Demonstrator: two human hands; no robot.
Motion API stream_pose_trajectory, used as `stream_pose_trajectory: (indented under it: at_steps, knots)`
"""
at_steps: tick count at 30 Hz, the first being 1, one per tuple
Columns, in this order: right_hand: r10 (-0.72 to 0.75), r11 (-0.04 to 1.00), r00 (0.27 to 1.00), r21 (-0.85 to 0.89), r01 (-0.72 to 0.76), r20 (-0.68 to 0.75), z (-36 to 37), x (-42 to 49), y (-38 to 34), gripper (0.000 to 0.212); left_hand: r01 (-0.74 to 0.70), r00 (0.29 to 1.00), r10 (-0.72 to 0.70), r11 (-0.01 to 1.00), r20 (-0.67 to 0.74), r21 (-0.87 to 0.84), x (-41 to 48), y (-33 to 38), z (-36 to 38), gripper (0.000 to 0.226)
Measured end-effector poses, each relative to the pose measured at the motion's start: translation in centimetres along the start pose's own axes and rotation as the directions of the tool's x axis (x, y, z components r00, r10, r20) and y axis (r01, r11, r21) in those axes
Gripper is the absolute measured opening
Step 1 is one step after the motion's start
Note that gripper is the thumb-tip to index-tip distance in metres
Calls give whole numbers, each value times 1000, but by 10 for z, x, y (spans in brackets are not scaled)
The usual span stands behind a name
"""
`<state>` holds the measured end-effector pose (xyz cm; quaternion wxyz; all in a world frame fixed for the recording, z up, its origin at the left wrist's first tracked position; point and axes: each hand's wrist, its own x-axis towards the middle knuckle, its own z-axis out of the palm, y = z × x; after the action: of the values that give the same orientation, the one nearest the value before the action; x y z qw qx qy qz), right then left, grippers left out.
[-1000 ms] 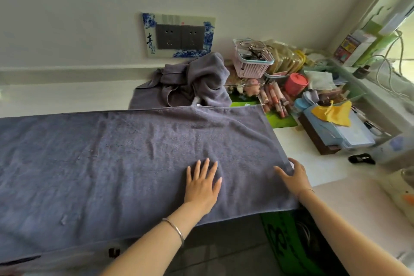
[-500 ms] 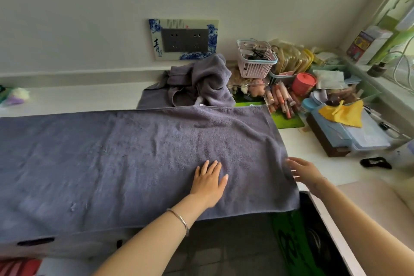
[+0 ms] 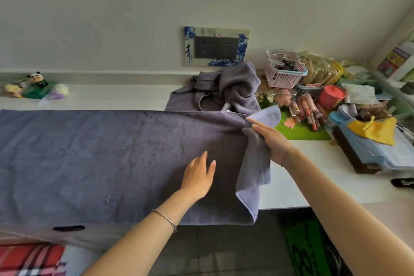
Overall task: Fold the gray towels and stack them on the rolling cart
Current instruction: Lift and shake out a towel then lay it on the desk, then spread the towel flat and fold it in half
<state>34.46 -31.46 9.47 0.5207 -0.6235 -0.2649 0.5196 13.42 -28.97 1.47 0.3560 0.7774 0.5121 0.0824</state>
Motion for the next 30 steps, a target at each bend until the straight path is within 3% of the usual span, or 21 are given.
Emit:
stream_pose_trajectory:
  at_steps: [4,6,9,11,12,15,18,21,23,26,30]
  knots:
    - [-77,997,979,36,72,189,118,11,-19,35,94,983,-130,962,-127,-256,3,-53,-50,53]
    - [-94,995,953,0,99,286,179,13,-23,36,174,964,-244,882,-109,-438,4,-88,-74,56]
    - [-104,978,891,-118,173,441,260,17,-16,39,293,874,-486,570,-27,-767,-2,-137,-111,53]
    - [-82,949,872,-229,215,482,294,19,-6,42,302,791,-612,374,11,-877,-10,-163,-135,59]
    - [-72,931,878,-283,229,473,303,22,2,42,303,752,-659,339,4,-891,-12,-178,-145,62]
    - [-93,876,951,-430,219,294,282,34,32,38,348,688,-721,425,-80,-836,-19,-199,-162,68]
    - [-117,807,993,-579,114,32,239,48,72,39,402,728,-676,557,-116,-727,-23,-213,-164,59]
    - [-220,652,947,-758,-35,-233,204,57,97,50,427,786,-612,641,-90,-638,-23,-213,-160,57]
    - [-216,676,907,-726,-128,-361,190,60,103,59,405,802,-586,678,-118,-614,-25,-212,-158,61]
    - [-151,701,911,-692,-175,-383,179,65,111,59,349,841,-497,800,-213,-487,-28,-210,-153,69]
    - [-190,801,937,-599,-24,-292,170,71,103,29,281,870,-406,874,-278,-397,-26,-202,-144,83]
